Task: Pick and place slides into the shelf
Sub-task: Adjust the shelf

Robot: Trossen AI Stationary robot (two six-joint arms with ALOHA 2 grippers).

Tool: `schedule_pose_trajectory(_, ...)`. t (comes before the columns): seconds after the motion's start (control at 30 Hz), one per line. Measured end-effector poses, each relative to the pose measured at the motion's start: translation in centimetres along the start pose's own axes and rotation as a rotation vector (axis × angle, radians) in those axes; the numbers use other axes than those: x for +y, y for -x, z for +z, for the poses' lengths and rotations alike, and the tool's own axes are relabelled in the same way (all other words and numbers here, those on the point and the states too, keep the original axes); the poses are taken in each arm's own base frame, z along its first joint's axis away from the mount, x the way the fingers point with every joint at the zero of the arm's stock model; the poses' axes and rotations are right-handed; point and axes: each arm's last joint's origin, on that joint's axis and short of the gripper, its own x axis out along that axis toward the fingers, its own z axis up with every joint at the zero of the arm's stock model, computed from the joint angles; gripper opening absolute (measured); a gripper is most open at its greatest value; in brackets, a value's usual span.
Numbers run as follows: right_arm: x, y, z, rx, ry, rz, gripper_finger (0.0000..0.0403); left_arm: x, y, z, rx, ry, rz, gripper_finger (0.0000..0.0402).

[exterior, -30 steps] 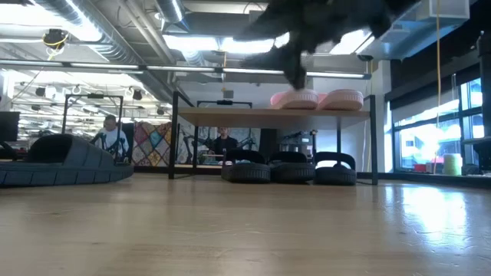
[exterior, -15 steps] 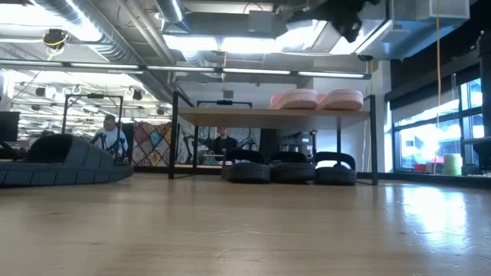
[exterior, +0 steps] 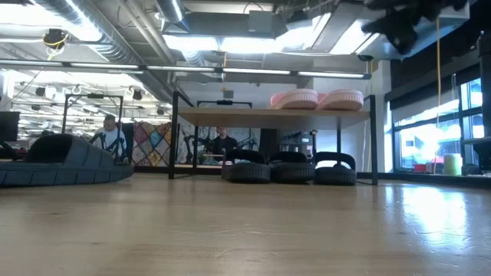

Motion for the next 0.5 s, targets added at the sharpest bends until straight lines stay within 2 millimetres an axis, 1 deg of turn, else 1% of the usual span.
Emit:
schedule_pose_trajectory(0.1,-1.1,1.2,-1.0,-0.066,-0.042,-0.058,0.0179,0.1,-0.1,0.1,-0.015,0.008,0.020,0.0203)
schedule_pose_trajectory(0.2,-1.9,2.3,-1.5,-0.159,-0.066,-0.128,0.0179,0.4,-0.2,0.2,-0.026,0.013,0.059,0.0203)
schedule_pose_trajectory(0.3,-3.0,3.5,-1.9,-0.260,-0.082,-0.285,0.0179,0.7,-0.4,0.3,-0.028,0.021,0.083,0.0203)
schedule_pose_trajectory(0.4,-4.0,4.6,-2.1,-0.364,-0.134,-0.487,0.0179,1.2,-0.7,0.5,-0.027,0.033,0.107,0.0203)
schedule_pose_trajectory(0.5,-4.7,5.3,-2.3,-0.431,-0.170,-0.633,0.0179,1.7,-1.0,0.6,-0.021,0.042,0.132,0.0203)
